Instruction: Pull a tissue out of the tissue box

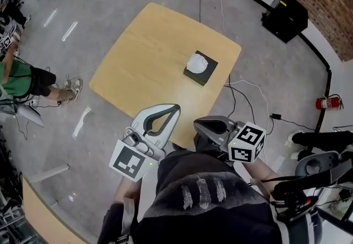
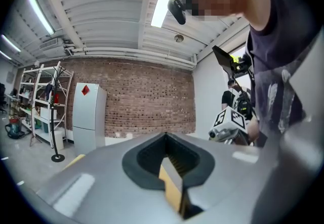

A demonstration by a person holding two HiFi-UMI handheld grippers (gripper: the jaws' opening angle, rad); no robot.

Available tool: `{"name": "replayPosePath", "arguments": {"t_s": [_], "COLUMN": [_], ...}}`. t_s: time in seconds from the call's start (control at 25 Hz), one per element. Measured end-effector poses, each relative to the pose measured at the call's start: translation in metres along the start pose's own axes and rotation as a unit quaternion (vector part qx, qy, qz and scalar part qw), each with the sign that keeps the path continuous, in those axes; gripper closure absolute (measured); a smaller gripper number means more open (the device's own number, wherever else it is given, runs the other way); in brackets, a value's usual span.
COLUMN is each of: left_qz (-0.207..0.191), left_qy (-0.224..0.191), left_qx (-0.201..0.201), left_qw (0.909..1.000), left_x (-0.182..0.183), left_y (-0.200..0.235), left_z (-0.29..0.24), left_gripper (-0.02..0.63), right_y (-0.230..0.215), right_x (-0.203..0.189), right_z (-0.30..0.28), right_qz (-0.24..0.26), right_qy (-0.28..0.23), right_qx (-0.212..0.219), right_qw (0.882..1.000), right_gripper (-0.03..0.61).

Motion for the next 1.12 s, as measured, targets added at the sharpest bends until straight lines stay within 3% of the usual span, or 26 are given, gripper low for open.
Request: {"name": "replayPosePath", "arguments": {"t_s": [0.72,1.0,1.12], "left_qz": [-0.022,-0.033,-0.017], "left_qy": [0.086,0.151,0.183], "left_qx": [0.002,-0.003,0.0], "left_qw": [0.996,0.988,0.983], "left_x": [-0.006,-0.034,-0.049], "left_y": [0.051,0.062,0.071], "left_z": [-0.093,-0.135,-0.152], "left_gripper": [0.611,0.611,0.611], "right_y": [-0.095,-0.126,-0.134], "right_x": [0.025,0.023,0.021], "right_z": [-0.005,-0.001,0.001], "right_qz": [0.026,-0.002,0.0], "right_qy": [0.009,0.009,0.021], "right_qx": [-0.063,-0.057,-0.063], "right_qw": [0.998,0.998,0.998], "right_gripper": [0.58,0.578,0.578]}}
Point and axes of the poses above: the fingertips, and each gripper's own axes: z backward along the fingers, y to its left, x out of its top, the point moved 9 cm from there along z, backward along the fingers, and after that the axes turned 4 degrees about -x, right-handed, at the moved point
